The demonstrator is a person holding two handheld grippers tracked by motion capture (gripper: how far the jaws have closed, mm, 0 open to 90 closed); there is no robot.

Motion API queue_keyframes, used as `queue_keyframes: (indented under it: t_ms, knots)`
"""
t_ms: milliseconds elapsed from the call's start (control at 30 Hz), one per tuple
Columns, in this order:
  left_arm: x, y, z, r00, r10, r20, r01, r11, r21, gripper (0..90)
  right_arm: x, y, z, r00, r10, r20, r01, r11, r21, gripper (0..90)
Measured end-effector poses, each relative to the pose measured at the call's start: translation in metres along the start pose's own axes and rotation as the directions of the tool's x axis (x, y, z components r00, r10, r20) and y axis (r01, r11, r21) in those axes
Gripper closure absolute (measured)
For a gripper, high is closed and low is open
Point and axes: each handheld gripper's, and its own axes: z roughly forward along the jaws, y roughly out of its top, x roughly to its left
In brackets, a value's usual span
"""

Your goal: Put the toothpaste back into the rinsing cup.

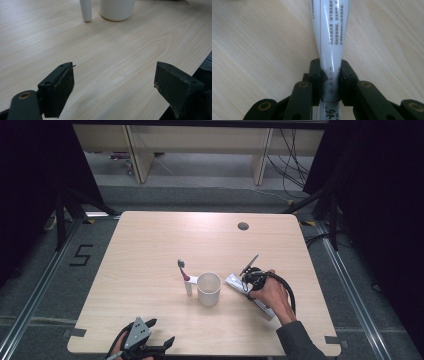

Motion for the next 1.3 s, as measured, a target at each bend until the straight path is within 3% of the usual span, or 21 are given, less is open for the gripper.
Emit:
queue_keyframes:
  t_ms: [100, 133, 167, 233, 300, 333, 367, 467, 533, 667, 700, 733, 767, 867, 967, 1067, 1100, 1233, 1300]
  knots:
    - [0.001, 0.000, 0.001, 1.0000, -0.005, 0.003, 0.005, 1.0000, -0.008, 15.9, -0.003, 0.001, 0.001, 0.9993, -0.036, -0.007, 0.036, 0.999, 0.003, 75.7]
    - [0.000, 0.000, 0.002, 0.9999, -0.011, 0.002, 0.011, 0.9999, -0.010, 15.9, -0.001, 0.003, 0.001, 0.9999, -0.013, -0.011, 0.013, 1.000, 0.028, 75.7]
    - [0.000, -0.001, 0.001, 1.0000, -0.008, 0.003, 0.009, 0.9999, -0.009, 15.9, -0.003, 0.003, 0.002, 0.9985, -0.054, -0.009, 0.055, 0.998, 0.022, 75.7]
    - [0.001, 0.000, 0.001, 1.0000, -0.001, 0.006, 0.001, 1.0000, -0.008, 15.9, -0.002, 0.006, 0.002, 0.9972, -0.074, -0.003, 0.074, 0.996, 0.046, 75.7]
    - [0.000, 0.000, 0.001, 1.0000, -0.003, 0.007, 0.003, 1.0000, -0.004, 15.9, 0.000, 0.008, 0.001, 0.9983, -0.058, -0.003, 0.058, 0.995, 0.076, 75.7]
    - [0.000, 0.000, 0.000, 1.0000, 0.000, 0.001, 0.000, 1.0000, 0.003, 15.9, -0.002, 0.009, 0.002, 0.9962, -0.087, -0.005, 0.087, 0.993, 0.083, 75.7]
    - [0.001, 0.000, 0.001, 1.0000, -0.001, 0.008, 0.001, 1.0000, -0.008, 15.9, 0.000, 0.009, 0.002, 0.9982, -0.059, -0.004, 0.059, 0.994, 0.097, 75.7]
    - [0.001, 0.001, 0.000, 1.0000, 0.003, 0.004, -0.002, 1.0000, -0.003, 15.9, -0.001, 0.009, 0.005, 0.9954, -0.096, -0.003, 0.096, 0.992, 0.084, 75.6]
    - [0.001, 0.001, -0.001, 0.9999, -0.007, 0.009, 0.007, 1.0000, -0.006, 15.9, 0.001, 0.010, 0.005, 0.9969, -0.079, 0.005, 0.078, 0.992, 0.099, 75.7]
    - [0.005, 0.002, -0.005, 0.9999, -0.014, -0.007, 0.014, 0.9998, -0.015, 15.9, 0.000, 0.009, 0.005, 0.9931, -0.117, 0.006, 0.116, 0.990, 0.086, 76.0]
    - [0.004, 0.001, -0.004, 0.9995, -0.032, -0.001, 0.031, 0.9991, -0.028, 15.9, 0.000, 0.009, 0.005, 0.9938, -0.111, 0.005, 0.110, 0.990, 0.084, 76.1]
    - [0.006, 0.001, -0.004, 0.9998, -0.020, -0.003, 0.020, 0.9997, -0.016, 15.9, 0.001, 0.008, 0.004, 0.9951, -0.099, 0.004, 0.098, 0.991, 0.090, 76.2]
    - [0.005, 0.001, -0.004, 0.9997, -0.023, -0.009, 0.023, 0.9996, -0.016, 15.9, -0.002, 0.007, 0.004, 0.9919, -0.127, -0.005, 0.127, 0.989, 0.071, 76.2]
    - [0.004, 0.001, 0.000, 0.9997, -0.024, 0.001, 0.024, 0.9995, -0.020, 15.9, -0.006, 0.004, 0.003, 0.9919, -0.127, -0.015, 0.127, 0.991, 0.049, 76.4]
    - [0.004, 0.002, 0.000, 0.9999, -0.015, 0.006, 0.015, 0.9998, -0.016, 15.9, -0.009, -0.001, -0.002, 0.9950, -0.097, -0.025, 0.097, 0.995, 0.007, 76.4]
    - [0.006, 0.001, -0.001, 0.9999, -0.007, -0.008, 0.007, 1.0000, 0.003, 16.0, -0.014, -0.007, -0.012, 0.9946, -0.089, -0.054, 0.085, 0.994, -0.072, 76.5]
    - [0.006, 0.001, -0.001, 0.9998, -0.022, 0.003, 0.022, 0.9997, -0.006, 16.0, -0.015, -0.008, -0.015, 0.9948, -0.084, -0.058, 0.079, 0.993, -0.085, 76.5]
    - [0.009, 0.000, -0.001, 0.9970, -0.077, 0.010, 0.078, 0.9965, -0.030, 16.2, -0.018, -0.017, -0.026, 0.9903, -0.085, -0.110, 0.059, 0.973, -0.222, 76.5]
    - [0.010, 0.000, -0.002, 0.9970, -0.077, 0.006, 0.077, 0.9967, -0.023, 16.2, -0.018, -0.020, -0.030, 0.9887, -0.093, -0.118, 0.058, 0.962, -0.266, 76.5]
